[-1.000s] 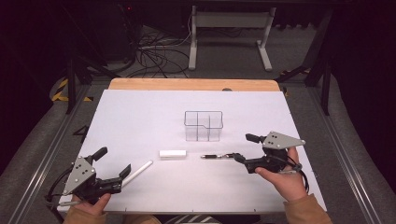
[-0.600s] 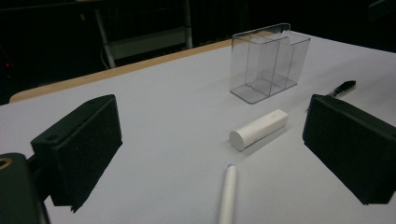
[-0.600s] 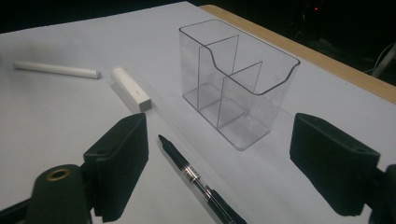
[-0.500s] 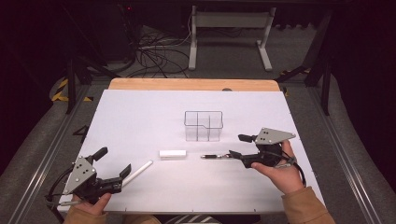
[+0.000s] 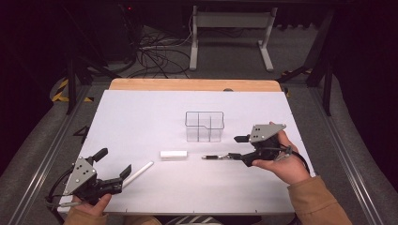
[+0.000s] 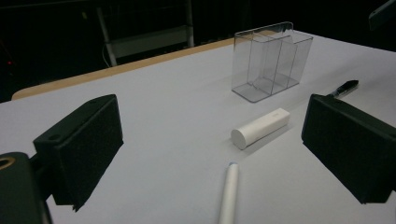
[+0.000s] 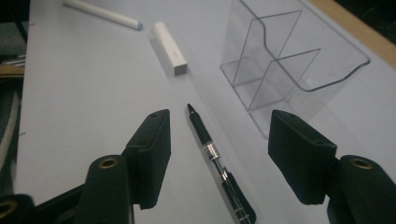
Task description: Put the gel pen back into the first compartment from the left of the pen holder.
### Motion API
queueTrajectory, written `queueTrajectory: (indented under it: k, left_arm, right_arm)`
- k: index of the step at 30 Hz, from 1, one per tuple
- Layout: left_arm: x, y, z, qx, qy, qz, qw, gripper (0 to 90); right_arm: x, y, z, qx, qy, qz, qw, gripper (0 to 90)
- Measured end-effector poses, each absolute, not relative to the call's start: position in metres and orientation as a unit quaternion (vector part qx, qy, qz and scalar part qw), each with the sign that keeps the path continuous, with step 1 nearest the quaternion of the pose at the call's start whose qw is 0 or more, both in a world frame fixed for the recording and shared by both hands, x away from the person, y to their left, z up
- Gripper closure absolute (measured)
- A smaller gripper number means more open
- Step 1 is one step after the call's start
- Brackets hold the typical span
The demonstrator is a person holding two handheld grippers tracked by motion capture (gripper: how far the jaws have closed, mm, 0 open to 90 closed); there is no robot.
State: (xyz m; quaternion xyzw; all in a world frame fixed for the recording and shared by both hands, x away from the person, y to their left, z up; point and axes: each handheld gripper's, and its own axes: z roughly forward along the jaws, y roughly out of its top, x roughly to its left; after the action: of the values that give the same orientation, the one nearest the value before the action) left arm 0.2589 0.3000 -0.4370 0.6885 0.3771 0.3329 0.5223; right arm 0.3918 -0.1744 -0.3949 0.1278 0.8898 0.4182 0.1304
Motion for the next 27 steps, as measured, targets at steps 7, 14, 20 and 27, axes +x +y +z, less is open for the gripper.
queueTrajectory:
  k: [7, 14, 20, 27]
  left_arm:
    - [0.258, 0.3, -0.437, 0.688, 0.38, 0.332, 0.522, 6.3]
    - [0.259, 0.3, -0.437, 0.69, 0.377, 0.332, 0.521, 6.5]
    - [0.259, 0.299, -0.437, 0.689, 0.379, 0.331, 0.521, 6.5]
    - [0.26, 0.299, -0.438, 0.689, 0.378, 0.33, 0.522, 6.5]
  right_arm:
    - [0.398, -0.17, -0.395, 0.129, 0.895, 0.408, 0.128, 38.6]
    - [0.407, -0.167, -0.392, 0.109, 0.914, 0.372, 0.12, 43.9]
    - [0.417, -0.16, -0.395, 0.079, 0.932, 0.334, 0.115, 46.4]
    - [0.425, -0.15, -0.406, 0.061, 0.944, 0.306, 0.11, 48.9]
